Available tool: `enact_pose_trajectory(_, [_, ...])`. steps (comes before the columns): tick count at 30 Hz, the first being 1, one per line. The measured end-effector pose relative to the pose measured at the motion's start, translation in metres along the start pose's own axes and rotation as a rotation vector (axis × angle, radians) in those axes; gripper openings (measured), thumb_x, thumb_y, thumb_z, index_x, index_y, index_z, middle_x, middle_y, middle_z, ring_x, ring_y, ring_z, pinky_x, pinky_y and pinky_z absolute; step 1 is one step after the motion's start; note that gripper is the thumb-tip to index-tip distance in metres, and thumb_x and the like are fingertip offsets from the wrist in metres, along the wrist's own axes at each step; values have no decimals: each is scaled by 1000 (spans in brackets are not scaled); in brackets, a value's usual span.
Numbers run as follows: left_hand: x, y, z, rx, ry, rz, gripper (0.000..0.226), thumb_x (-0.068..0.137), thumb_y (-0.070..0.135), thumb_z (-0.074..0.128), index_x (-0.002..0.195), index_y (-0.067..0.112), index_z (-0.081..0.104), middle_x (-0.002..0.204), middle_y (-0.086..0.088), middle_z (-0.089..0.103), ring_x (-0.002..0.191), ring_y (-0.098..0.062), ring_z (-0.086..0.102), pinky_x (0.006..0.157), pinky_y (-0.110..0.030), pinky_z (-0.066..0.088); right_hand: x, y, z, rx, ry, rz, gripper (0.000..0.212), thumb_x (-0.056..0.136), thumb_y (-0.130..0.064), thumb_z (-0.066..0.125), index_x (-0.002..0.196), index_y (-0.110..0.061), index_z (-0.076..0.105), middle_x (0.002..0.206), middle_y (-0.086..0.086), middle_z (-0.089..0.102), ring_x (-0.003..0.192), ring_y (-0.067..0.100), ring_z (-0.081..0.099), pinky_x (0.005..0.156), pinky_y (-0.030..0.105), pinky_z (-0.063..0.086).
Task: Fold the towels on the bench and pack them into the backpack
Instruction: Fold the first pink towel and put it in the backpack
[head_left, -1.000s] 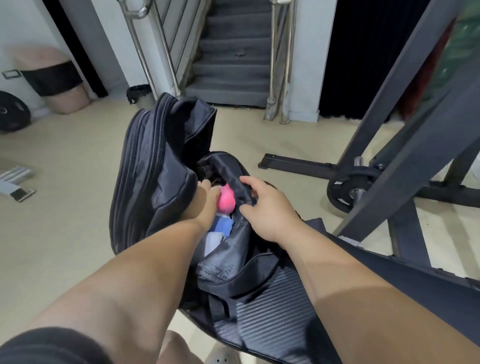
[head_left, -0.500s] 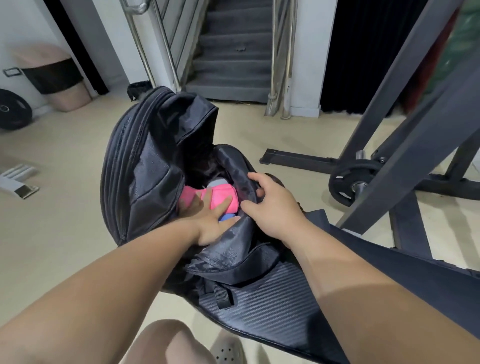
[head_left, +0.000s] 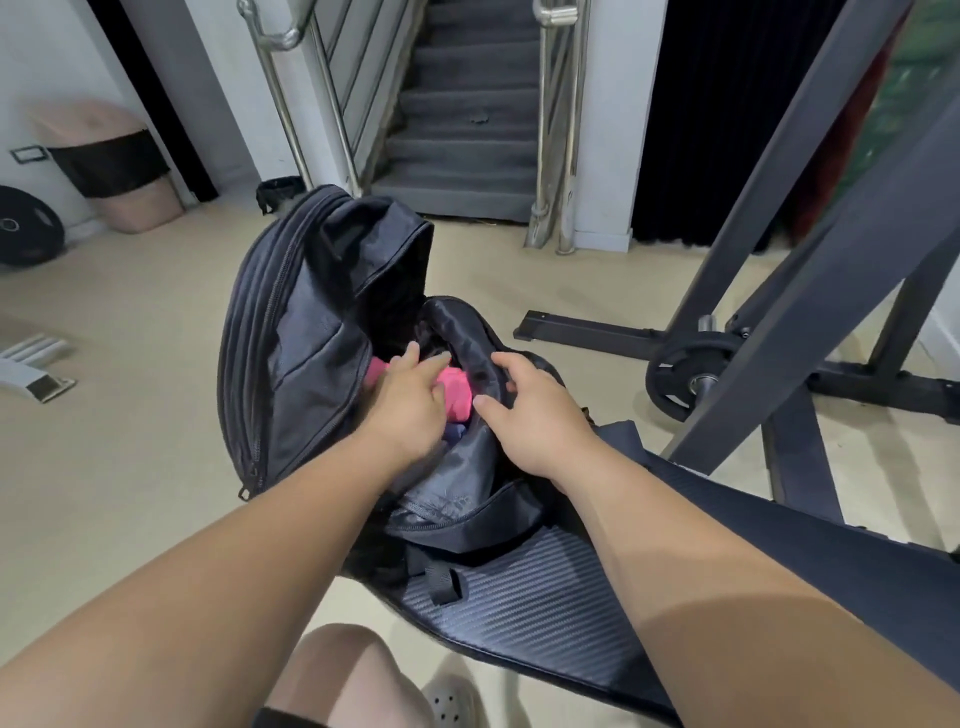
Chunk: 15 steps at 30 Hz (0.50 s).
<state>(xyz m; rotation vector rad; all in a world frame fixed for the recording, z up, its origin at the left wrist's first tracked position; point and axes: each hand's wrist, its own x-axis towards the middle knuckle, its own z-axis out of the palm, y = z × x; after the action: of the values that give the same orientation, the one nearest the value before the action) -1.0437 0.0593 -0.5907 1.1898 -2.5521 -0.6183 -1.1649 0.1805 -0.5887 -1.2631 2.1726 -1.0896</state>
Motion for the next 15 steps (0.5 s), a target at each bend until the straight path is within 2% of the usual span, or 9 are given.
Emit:
enact_pose_trajectory(2, [-17, 19, -13, -115, 103, 35, 48, 105, 17, 39, 153, 23, 41, 165, -12, 22, 153, -23, 19, 122, -34, 18, -1, -7, -2, 0, -8, 1, 56, 101, -39, 54, 153, -34, 36, 147, 4, 46, 127, 21, 52, 94, 31, 40])
enact_pose_trajectory(3, [-26, 28, -18, -111, 126, 70, 49, 105, 18, 39, 153, 25, 40, 165, -9, 24, 153, -21, 20, 122, -36, 20, -3, -8, -4, 15, -5, 8, 53, 102, -38, 51, 153, -34, 36, 147, 4, 47, 127, 20, 52, 94, 31, 41])
enact_pose_trajectory(6, [-53, 53, -23, 53, 140, 227, 52, 104, 26, 43, 154, 33, 34, 166, -5, 23, 153, -24, 21, 121, -53, 22, -15, -8, -17, 68, 49, 31, 47, 103, -35, 46, 150, -34, 40, 143, 4, 52, 125, 20, 53, 102, 35, 43])
enact_pose_trajectory(10, [-82, 88, -7, 176, 82, 369, 56, 97, 39, 53, 151, 35, 36, 163, -4, 28, 150, -29, 24, 119, -60, 23, -51, 11, -50, 122, 136, 98, 37, 102, -33, 50, 139, -34, 52, 133, 0, 58, 114, 18, 58, 92, 32, 46])
enact_pose_trajectory(12, [-94, 105, 11, 215, 56, 454, 57, 92, 45, 55, 146, 34, 42, 157, -5, 38, 145, -32, 33, 115, -57, 31, -77, 31, -67, 119, 175, 156, 37, 102, -36, 50, 138, -32, 54, 135, 1, 57, 118, 18, 57, 97, 33, 46])
enact_pose_trajectory(15, [-115, 137, 47, 217, -4, 495, 52, 93, 46, 57, 142, 30, 49, 150, -3, 43, 139, -30, 38, 112, -49, 33, -119, 72, -89, 84, 227, 252, 42, 102, -41, 49, 142, -28, 53, 141, 1, 53, 126, 17, 52, 103, 34, 43])
